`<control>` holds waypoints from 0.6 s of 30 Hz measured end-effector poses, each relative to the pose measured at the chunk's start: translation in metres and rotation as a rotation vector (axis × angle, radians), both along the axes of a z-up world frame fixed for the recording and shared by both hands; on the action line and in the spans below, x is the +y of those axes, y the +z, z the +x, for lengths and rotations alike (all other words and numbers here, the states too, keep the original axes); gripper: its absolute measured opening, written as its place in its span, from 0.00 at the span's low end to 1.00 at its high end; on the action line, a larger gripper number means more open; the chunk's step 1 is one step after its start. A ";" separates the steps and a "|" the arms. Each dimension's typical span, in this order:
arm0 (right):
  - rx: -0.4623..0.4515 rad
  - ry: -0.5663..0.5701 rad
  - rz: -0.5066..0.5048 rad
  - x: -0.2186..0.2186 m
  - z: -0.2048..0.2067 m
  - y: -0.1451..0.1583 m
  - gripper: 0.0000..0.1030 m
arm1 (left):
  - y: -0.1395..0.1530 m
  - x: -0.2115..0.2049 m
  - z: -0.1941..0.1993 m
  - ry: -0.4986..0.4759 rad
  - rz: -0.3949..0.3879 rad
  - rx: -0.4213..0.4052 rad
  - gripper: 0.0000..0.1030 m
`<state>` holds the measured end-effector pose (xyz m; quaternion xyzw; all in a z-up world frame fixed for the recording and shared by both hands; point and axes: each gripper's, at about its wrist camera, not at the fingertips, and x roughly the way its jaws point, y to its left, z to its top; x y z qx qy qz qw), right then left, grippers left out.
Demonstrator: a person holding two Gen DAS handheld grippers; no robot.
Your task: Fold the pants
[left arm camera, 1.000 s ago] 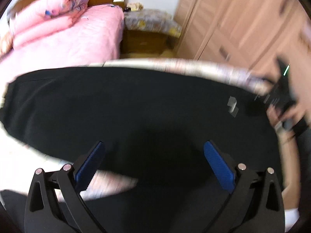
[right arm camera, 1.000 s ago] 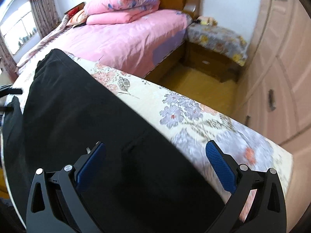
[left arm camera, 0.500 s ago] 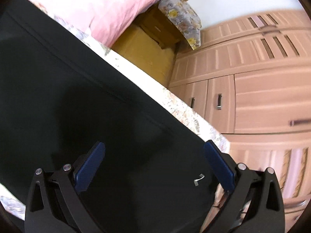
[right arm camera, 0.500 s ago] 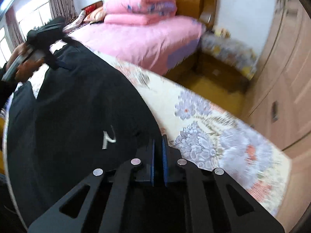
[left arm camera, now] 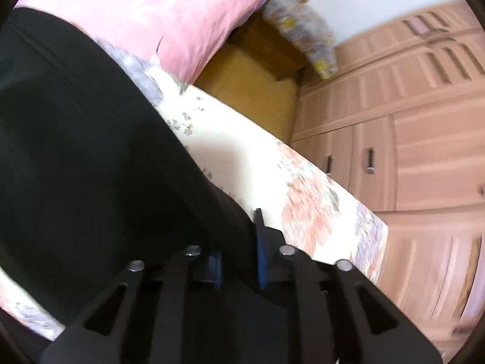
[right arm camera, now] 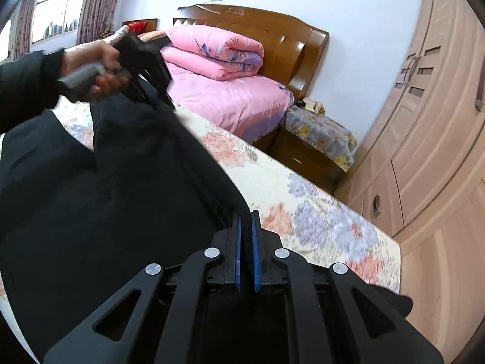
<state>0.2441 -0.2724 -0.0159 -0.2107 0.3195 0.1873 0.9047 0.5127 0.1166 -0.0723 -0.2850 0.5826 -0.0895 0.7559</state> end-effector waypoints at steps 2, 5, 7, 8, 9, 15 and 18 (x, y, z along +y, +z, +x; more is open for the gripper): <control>-0.011 -0.008 -0.006 0.004 -0.010 -0.001 0.08 | 0.021 0.012 -0.028 0.011 -0.015 -0.072 0.11; -0.059 -0.022 0.023 0.004 -0.041 0.010 0.08 | 0.072 0.019 -0.102 -0.007 0.016 -0.272 0.11; -0.096 -0.028 0.042 0.001 -0.071 0.019 0.08 | 0.099 0.021 -0.162 -0.034 0.037 -0.403 0.12; -0.103 -0.028 0.051 0.000 -0.085 0.021 0.08 | 0.106 0.020 -0.191 -0.049 0.053 -0.454 0.12; -0.105 -0.028 0.062 -0.001 -0.102 0.021 0.08 | 0.110 0.019 -0.217 -0.061 0.070 -0.493 0.12; 0.061 -0.050 0.113 -0.003 -0.165 -0.037 0.08 | 0.033 0.017 -0.341 -0.090 0.158 -0.463 0.15; 0.150 -0.090 0.160 -0.008 -0.176 -0.064 0.18 | -0.030 0.017 -0.354 -0.058 0.144 -0.354 0.17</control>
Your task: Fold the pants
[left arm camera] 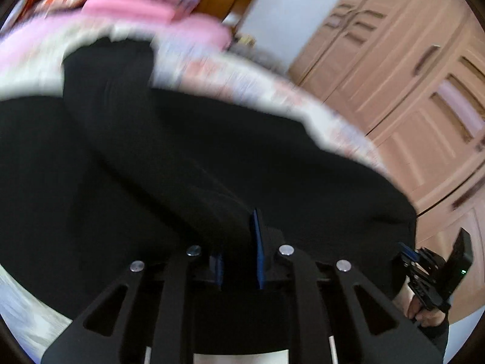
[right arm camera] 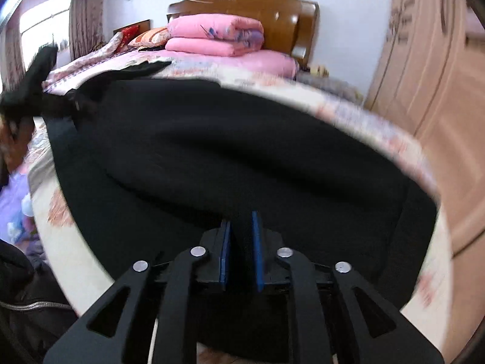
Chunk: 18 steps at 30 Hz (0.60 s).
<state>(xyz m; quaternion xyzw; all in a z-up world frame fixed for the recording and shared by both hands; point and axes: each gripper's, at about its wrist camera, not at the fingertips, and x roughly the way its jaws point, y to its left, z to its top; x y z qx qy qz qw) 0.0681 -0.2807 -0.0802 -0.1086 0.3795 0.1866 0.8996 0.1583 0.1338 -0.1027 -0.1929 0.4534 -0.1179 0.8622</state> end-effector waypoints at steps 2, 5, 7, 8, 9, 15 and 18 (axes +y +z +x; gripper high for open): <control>-0.008 -0.043 0.046 -0.006 -0.012 0.007 0.39 | -0.010 0.015 -0.023 0.011 -0.035 -0.069 0.32; -0.070 -0.122 0.257 -0.036 -0.044 0.028 0.70 | -0.004 0.025 -0.027 0.018 -0.085 -0.074 0.64; -0.055 -0.177 0.344 -0.055 -0.054 0.027 0.70 | 0.003 0.034 -0.031 0.041 -0.124 -0.100 0.70; -0.035 -0.211 0.381 -0.064 -0.056 0.024 0.70 | 0.005 0.035 -0.031 0.045 -0.132 -0.102 0.70; -0.006 -0.244 0.426 -0.073 -0.057 0.020 0.69 | 0.006 0.039 -0.035 0.046 -0.137 -0.103 0.72; 0.115 -0.421 0.639 -0.106 -0.039 0.000 0.65 | 0.005 0.043 -0.033 0.042 -0.153 -0.081 0.75; 0.130 -0.478 0.644 -0.106 -0.030 0.002 0.65 | -0.001 0.045 -0.026 0.046 -0.149 -0.066 0.75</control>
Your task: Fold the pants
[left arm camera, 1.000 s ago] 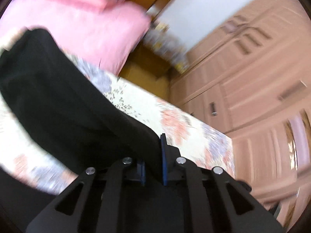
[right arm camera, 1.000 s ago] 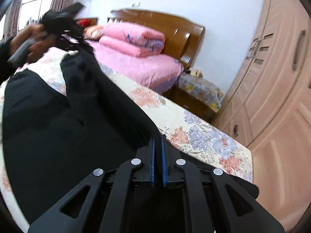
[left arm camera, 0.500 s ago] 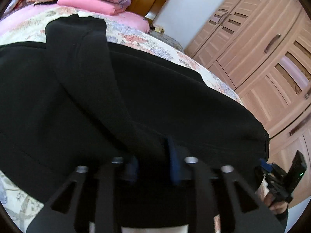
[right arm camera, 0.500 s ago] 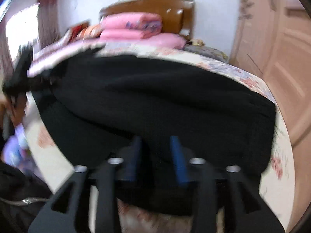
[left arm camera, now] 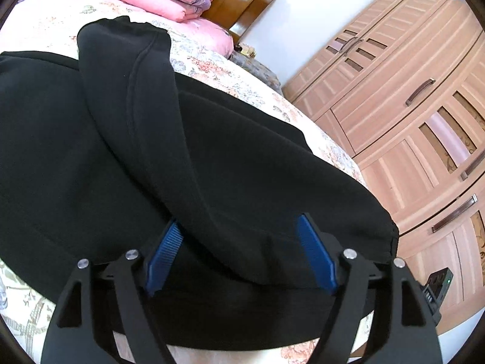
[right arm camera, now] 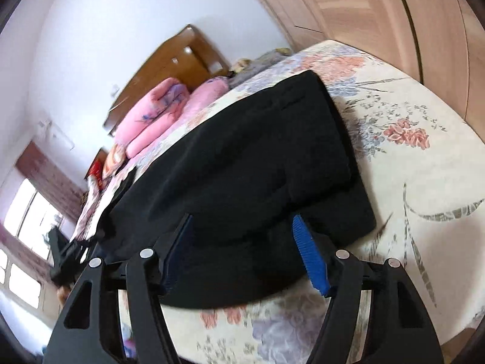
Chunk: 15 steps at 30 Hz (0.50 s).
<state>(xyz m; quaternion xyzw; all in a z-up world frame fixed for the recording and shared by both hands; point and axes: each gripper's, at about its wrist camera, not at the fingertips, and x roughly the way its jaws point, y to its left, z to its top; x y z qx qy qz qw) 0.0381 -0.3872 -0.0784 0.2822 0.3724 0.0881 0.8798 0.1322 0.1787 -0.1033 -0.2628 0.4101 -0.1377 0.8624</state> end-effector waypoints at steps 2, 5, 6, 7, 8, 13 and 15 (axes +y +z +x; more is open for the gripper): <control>0.053 -0.027 0.007 -0.002 0.006 -0.003 0.65 | 0.001 0.001 0.001 -0.001 0.003 0.003 0.75; 0.113 -0.041 0.019 -0.003 0.014 -0.001 0.68 | 0.000 -0.002 0.009 -0.008 0.009 0.020 0.75; 0.129 -0.040 0.020 -0.003 0.017 0.000 0.70 | -0.002 -0.001 0.010 -0.011 0.010 0.018 0.75; 0.141 -0.043 0.021 -0.004 0.020 0.001 0.70 | -0.002 -0.003 0.012 -0.015 0.016 0.018 0.75; 0.147 -0.056 0.035 -0.007 0.023 0.000 0.69 | -0.002 -0.003 0.013 -0.018 0.021 0.016 0.73; 0.142 -0.174 0.085 -0.021 0.020 -0.015 0.46 | -0.004 -0.005 0.015 -0.019 0.044 0.017 0.45; 0.114 -0.177 0.067 -0.021 0.018 -0.015 0.15 | -0.006 -0.003 0.018 -0.024 0.048 0.032 0.19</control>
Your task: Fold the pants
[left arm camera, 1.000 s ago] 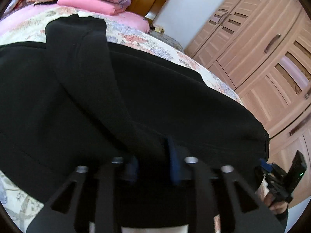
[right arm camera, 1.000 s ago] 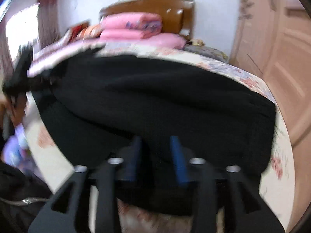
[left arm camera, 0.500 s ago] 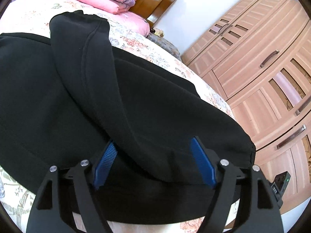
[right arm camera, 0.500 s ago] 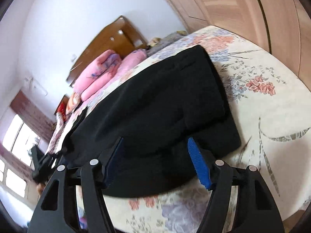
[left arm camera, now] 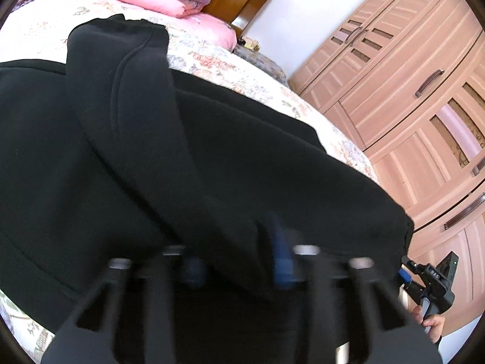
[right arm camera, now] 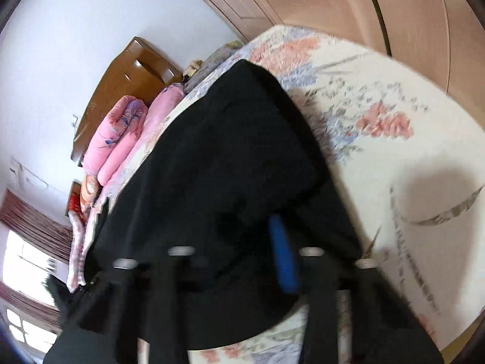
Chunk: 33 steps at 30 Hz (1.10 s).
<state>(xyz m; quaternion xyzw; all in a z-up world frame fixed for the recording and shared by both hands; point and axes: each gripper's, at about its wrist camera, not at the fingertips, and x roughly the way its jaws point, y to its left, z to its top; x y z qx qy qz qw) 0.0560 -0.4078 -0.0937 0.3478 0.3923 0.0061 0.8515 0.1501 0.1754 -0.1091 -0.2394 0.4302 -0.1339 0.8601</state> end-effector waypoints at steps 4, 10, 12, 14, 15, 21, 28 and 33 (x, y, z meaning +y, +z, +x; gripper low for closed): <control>-0.115 0.003 0.037 -0.007 -0.013 0.015 0.10 | 0.029 0.003 -0.010 -0.013 -0.009 -0.101 0.14; -0.232 0.030 -0.049 0.001 -0.041 0.063 0.09 | 0.099 0.002 -0.045 -0.041 0.057 -0.257 0.14; -0.209 0.041 -0.047 -0.001 -0.051 0.057 0.09 | 0.100 0.001 -0.060 -0.062 0.089 -0.252 0.14; -0.147 0.056 -0.047 -0.002 -0.055 0.036 0.09 | 0.082 -0.003 -0.072 -0.078 0.135 -0.203 0.14; -0.098 0.061 -0.045 -0.003 -0.057 0.018 0.09 | 0.069 -0.004 -0.076 -0.083 0.158 -0.176 0.14; -0.077 0.053 -0.016 -0.006 -0.065 -0.002 0.08 | 0.010 -0.001 -0.079 -0.077 0.174 -0.066 0.14; -0.043 0.035 -0.007 -0.007 -0.067 -0.009 0.08 | 0.013 0.002 -0.076 -0.075 0.175 -0.070 0.14; -0.048 0.037 0.001 -0.002 -0.071 -0.004 0.15 | 0.008 0.003 -0.074 -0.067 0.146 -0.051 0.19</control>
